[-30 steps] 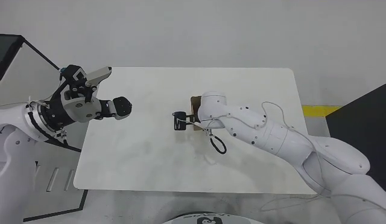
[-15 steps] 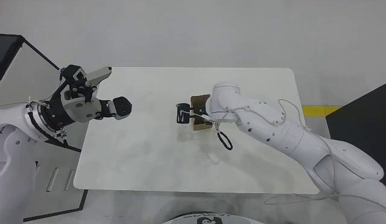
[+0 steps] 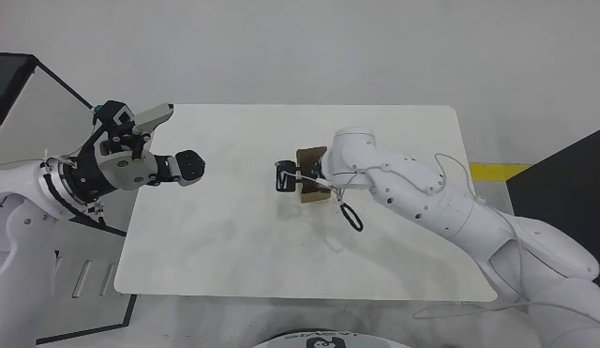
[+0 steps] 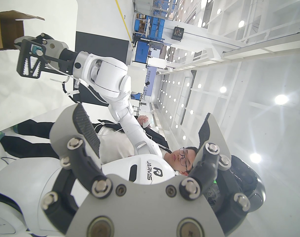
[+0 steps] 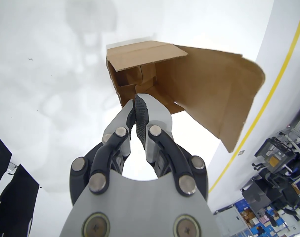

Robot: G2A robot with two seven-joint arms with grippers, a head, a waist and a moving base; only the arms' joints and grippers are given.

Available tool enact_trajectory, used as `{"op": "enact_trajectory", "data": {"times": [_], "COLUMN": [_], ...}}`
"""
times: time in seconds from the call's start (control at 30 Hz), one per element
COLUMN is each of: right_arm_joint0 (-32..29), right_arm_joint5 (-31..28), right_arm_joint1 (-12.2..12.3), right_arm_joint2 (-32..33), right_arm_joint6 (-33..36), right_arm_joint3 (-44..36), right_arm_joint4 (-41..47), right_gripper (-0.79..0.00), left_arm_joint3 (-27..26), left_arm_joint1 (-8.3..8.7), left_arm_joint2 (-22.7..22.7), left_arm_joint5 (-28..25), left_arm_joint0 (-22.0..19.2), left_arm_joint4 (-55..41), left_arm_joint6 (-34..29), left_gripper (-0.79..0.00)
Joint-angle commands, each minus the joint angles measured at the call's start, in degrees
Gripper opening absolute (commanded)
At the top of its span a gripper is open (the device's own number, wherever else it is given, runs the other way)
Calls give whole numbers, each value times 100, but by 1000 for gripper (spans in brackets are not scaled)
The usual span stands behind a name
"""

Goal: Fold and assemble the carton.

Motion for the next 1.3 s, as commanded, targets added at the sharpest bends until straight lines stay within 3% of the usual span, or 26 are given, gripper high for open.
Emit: {"op": "enact_trajectory", "data": {"times": [0.0,0.47,1.27], "right_arm_joint0": [34,267,149], "right_arm_joint5": [-72,-192,-69], "right_arm_joint1": [-46,-478,-567], "right_arm_joint2": [-35,-359,-204], "right_arm_joint6": [-53,-315,-70], "right_arm_joint3": [111,962,1030], "right_arm_joint4": [29,87,-132], "right_gripper": [-785,-785,-785], "left_arm_joint3": [0,0,0], "left_arm_joint1": [0,0,0], "left_arm_joint2": [0,0,0], "left_arm_joint5": [0,0,0], "left_arm_joint0": [0,0,0], "left_arm_joint4": [0,0,0], "left_arm_joint6": [0,0,0], "left_gripper": [0,0,0]}}
